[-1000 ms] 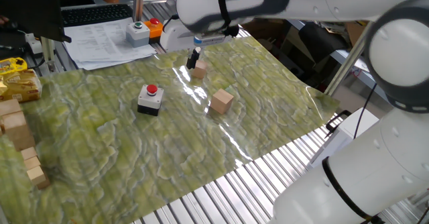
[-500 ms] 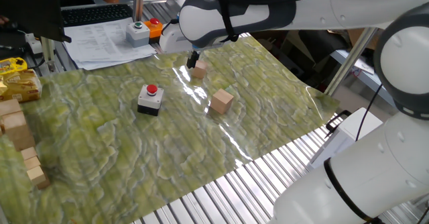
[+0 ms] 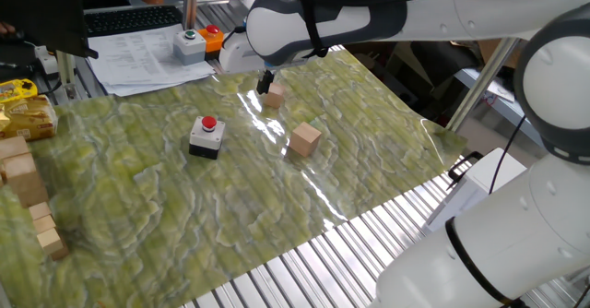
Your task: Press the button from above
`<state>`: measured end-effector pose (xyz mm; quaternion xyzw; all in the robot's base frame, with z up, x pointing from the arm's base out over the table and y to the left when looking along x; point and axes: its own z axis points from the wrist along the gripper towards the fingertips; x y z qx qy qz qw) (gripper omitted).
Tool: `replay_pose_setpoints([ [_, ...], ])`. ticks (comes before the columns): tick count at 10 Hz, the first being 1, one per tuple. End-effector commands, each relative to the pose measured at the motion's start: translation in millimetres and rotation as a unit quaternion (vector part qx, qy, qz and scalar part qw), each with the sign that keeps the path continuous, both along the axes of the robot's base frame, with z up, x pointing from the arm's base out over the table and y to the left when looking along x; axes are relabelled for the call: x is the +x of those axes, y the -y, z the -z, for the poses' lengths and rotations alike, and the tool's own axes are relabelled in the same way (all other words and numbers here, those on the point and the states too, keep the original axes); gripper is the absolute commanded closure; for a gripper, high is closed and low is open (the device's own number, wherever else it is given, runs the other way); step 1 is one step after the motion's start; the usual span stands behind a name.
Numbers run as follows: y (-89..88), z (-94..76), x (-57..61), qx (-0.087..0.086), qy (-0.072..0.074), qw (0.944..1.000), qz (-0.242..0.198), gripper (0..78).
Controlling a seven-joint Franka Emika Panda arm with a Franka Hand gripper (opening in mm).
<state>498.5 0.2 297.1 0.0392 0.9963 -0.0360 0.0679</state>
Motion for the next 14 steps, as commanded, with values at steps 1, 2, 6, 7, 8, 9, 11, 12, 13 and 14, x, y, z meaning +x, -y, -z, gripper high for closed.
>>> replay_pose_setpoints([
  [1, 0.2, -1.5, 0.6, 0.000, 0.001, 1.0000, 0.000, 77.6],
  [2, 0.2, -1.5, 0.6, -0.002, 0.001, 1.0000, -0.001, 77.6],
  [6, -2.6, -9.5, 3.2, 0.002, -0.021, 0.9998, -0.004, 77.6],
  [7, -10.6, -26.2, 8.8, 0.014, -0.037, 0.9992, 0.004, 77.6],
  [8, -11.1, -27.2, 9.0, 0.014, -0.038, 0.9992, 0.005, 77.6],
  [9, -13.7, -34.9, 11.8, 0.014, -0.041, 0.9990, 0.005, 77.6],
  [11, -15.9, -42.1, 18.7, 0.021, -0.045, 0.9987, 0.007, 77.6],
  [12, -17.5, -42.7, 24.1, 0.020, -0.045, 0.9987, 0.008, 77.6],
  [13, -19.4, -44.0, 30.5, 0.021, -0.045, 0.9987, 0.009, 77.6],
  [14, -23.3, -46.4, 40.1, 0.022, -0.047, 0.9986, 0.013, 77.6],
])
